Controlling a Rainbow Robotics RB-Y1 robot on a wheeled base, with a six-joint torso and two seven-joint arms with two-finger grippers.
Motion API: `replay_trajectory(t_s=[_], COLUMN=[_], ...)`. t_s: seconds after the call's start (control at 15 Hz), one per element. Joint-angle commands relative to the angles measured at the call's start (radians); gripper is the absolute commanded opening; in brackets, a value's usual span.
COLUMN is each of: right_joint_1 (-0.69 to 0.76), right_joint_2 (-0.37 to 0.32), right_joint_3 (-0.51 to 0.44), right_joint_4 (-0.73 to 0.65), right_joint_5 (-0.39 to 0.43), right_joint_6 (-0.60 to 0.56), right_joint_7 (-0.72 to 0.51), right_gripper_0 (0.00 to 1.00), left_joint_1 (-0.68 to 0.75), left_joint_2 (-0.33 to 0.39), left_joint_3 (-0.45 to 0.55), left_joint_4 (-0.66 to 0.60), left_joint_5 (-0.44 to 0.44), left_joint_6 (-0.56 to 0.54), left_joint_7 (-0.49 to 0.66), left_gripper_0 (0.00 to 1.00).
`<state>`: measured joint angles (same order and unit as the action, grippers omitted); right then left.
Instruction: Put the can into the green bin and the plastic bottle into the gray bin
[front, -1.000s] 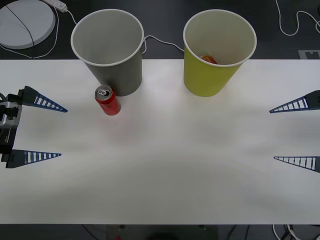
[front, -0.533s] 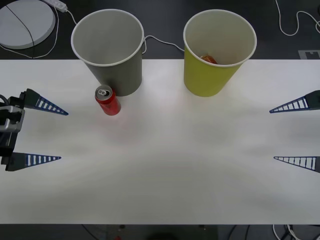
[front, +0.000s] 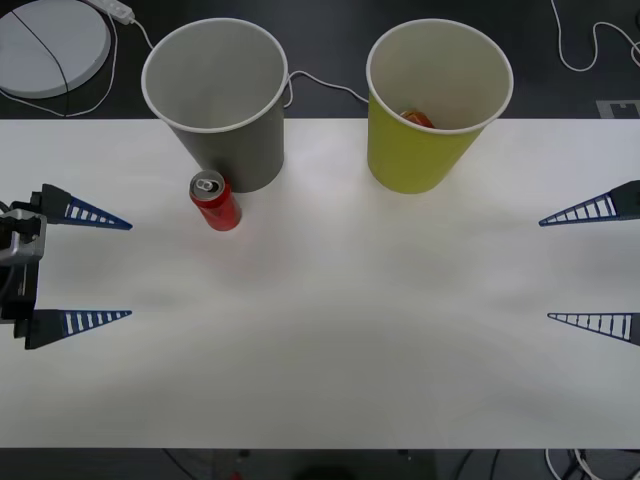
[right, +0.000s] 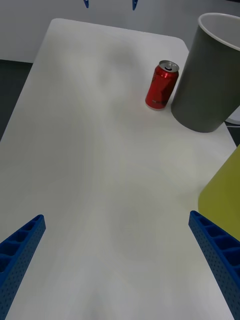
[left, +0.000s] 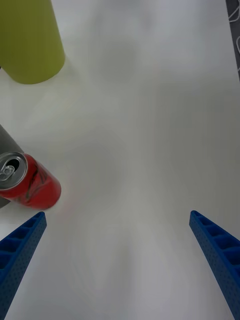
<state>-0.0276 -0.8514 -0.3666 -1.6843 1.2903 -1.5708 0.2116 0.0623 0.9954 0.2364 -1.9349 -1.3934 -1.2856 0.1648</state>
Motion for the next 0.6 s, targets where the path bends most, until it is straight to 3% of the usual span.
replay_trajectory(t_s=[0.07, 0.33, 0.6], right_joint_1=[0.000, 0.000, 0.000], right_joint_2=[0.000, 0.000, 0.000], right_joint_3=[0.000, 0.000, 0.000], right_joint_4=[0.000, 0.000, 0.000], right_joint_5=[0.000, 0.000, 0.000], right_joint_6=[0.000, 0.000, 0.000], right_joint_7=[0.000, 0.000, 0.000], right_gripper_0=[1.00, 1.00, 1.00], left_joint_1=[0.082, 0.200, 0.255], left_joint_2=[0.000, -0.001, -0.001], left_joint_3=[0.027, 0.034, 0.012], left_joint_4=[-0.095, -0.242, -0.326], left_joint_5=[-0.027, -0.151, -0.274], left_joint_6=[0.095, 0.295, 0.422], left_joint_7=[0.147, 0.387, 0.618], left_gripper_0=[1.00, 1.00, 1.00])
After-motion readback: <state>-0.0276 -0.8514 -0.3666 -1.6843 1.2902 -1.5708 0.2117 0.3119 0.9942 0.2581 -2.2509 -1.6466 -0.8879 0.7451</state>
